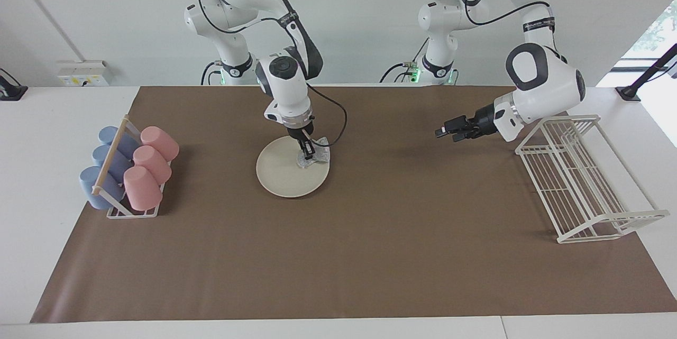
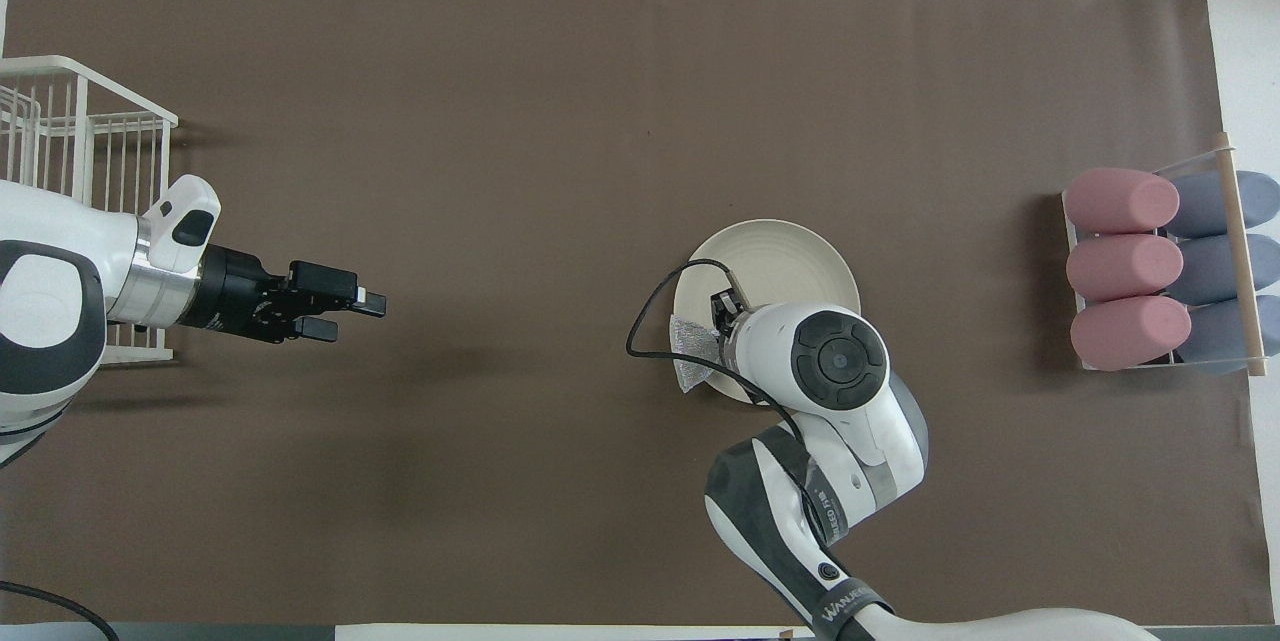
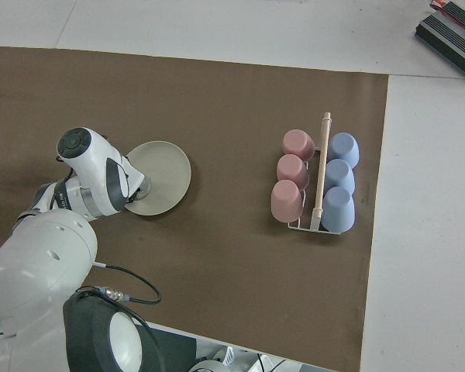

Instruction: Wipe plate with sponge

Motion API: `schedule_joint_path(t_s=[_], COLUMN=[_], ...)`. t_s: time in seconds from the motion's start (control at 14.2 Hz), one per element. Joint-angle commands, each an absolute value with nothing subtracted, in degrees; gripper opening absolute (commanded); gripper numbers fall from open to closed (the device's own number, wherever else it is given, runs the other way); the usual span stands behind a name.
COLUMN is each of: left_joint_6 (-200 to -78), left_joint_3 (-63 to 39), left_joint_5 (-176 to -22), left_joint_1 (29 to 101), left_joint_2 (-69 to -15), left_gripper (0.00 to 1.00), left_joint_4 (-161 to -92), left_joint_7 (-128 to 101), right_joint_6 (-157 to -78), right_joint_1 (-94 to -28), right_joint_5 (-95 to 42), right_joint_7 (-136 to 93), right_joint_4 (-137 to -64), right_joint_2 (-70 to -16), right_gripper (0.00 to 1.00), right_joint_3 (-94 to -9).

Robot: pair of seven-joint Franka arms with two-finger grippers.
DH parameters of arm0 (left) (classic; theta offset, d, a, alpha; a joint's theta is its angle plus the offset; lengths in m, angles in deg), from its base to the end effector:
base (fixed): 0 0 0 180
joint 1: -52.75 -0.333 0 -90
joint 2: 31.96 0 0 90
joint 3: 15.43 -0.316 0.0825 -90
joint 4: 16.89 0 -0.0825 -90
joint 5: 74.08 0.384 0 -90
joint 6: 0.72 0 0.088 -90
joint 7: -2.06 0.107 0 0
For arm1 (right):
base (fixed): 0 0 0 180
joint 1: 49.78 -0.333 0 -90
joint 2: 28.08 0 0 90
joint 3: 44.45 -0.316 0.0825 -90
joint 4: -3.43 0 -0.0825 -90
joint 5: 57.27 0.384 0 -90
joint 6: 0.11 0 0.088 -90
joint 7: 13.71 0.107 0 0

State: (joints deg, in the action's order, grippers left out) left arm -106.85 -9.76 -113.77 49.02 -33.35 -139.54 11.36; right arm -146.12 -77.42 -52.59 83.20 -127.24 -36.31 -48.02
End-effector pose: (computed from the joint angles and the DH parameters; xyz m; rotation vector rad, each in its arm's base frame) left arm 0.5135 -0.0673 0.3866 2.4696 0.1371 -0.3327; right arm 0.4642 0.2799 0.3036 -2.4688 1.7122 -0.0022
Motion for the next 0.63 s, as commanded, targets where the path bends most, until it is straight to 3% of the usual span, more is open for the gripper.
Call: schedule_joint_path(t_s=[0.0,0.14,0.42,0.56], left_joint_6=[-108.21,-108.21,-107.34,-103.84], left_joint_3=[-9.99,-9.81,-9.81,-10.07], left_joint_5=[-112.75,-113.02,-120.63,-126.96], left_joint_1=[50.20,50.20,49.85,49.41], left_joint_2=[-32.84,-32.84,-33.01,-32.75], left_gripper=[1.00,1.00,1.00,1.00], left_joint_4=[-139.41,-138.45,-134.67,-134.40], left_joint_7=[10.14,10.23,10.58,11.02], right_joint_6=[-146.98,-142.79,-124.25,-119.31], right_joint_1=[-76.94,-77.90,-80.54,-81.68], right_joint_5=[-51.47,-51.47,-51.74,-52.61], right_joint_7=[83.94,86.56,96.32,100.00], right_joint_4=[-126.05,-121.49,-103.40,-97.32], right_joint_2=[-37.74,-37.74,-39.85,-40.29], right_gripper=[0.00,0.00,0.00,0.00], right_joint_3=[-48.15,-48.15,-48.23,-48.23])
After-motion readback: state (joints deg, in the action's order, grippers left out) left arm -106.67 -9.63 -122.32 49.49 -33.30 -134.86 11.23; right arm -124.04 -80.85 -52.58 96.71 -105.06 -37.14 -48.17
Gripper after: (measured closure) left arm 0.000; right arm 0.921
